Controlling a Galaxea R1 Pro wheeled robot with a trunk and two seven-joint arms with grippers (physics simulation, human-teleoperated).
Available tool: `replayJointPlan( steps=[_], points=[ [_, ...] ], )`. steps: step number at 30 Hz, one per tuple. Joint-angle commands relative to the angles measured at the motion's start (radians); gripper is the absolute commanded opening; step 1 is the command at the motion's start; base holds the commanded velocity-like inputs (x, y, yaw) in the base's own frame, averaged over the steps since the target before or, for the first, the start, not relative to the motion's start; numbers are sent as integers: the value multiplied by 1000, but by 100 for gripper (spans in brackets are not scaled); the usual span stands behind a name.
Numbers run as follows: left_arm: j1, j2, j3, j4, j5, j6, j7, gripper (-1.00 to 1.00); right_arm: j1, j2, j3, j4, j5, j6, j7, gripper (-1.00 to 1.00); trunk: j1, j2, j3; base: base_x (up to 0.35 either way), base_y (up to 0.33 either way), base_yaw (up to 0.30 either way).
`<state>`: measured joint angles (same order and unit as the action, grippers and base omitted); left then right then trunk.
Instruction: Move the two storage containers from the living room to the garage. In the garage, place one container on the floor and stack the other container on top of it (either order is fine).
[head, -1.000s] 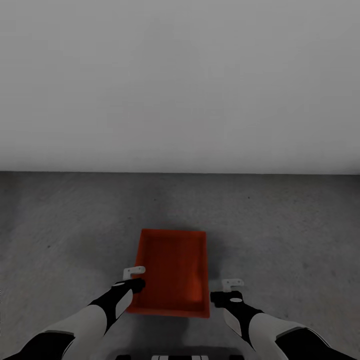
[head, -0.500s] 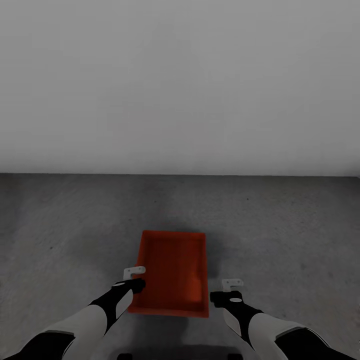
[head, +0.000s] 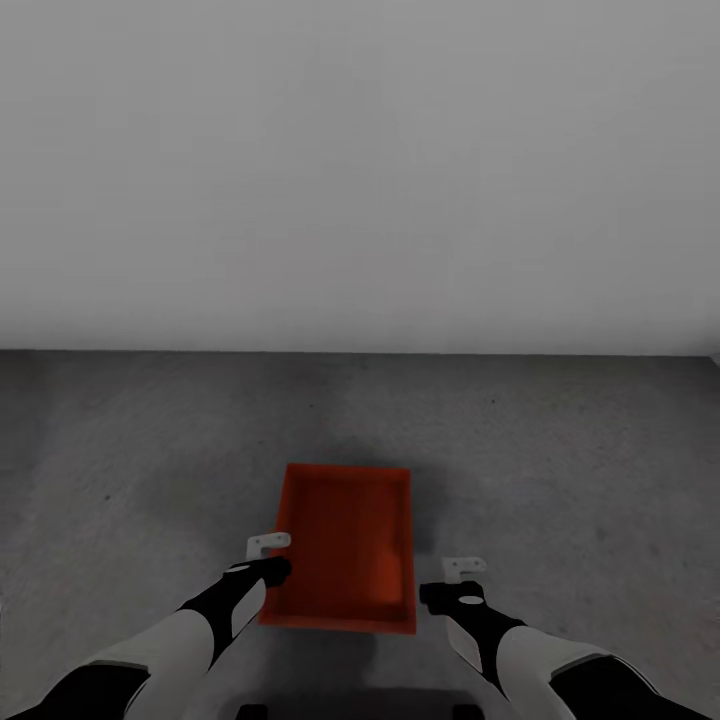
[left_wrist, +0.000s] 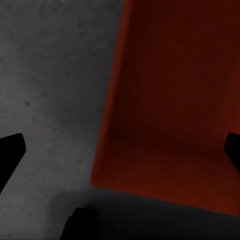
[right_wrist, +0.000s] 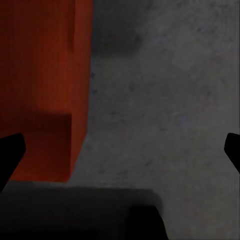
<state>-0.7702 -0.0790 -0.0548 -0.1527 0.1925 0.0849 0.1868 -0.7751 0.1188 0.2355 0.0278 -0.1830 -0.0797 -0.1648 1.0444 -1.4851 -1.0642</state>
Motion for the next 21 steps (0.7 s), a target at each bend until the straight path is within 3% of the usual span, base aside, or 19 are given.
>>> replayJointPlan(
  steps=[1,21],
  points=[
    [0,0,-6,-2,8,6,5,100,-1,0,8,3,-10,-6,-1,100,-4,7,3,0,0,0],
    [0,1,-6,-2,8,6,5,100,-1,-1,8,3,-9,-13,-3,100,-81,147,65,0,0,0]
  ],
)
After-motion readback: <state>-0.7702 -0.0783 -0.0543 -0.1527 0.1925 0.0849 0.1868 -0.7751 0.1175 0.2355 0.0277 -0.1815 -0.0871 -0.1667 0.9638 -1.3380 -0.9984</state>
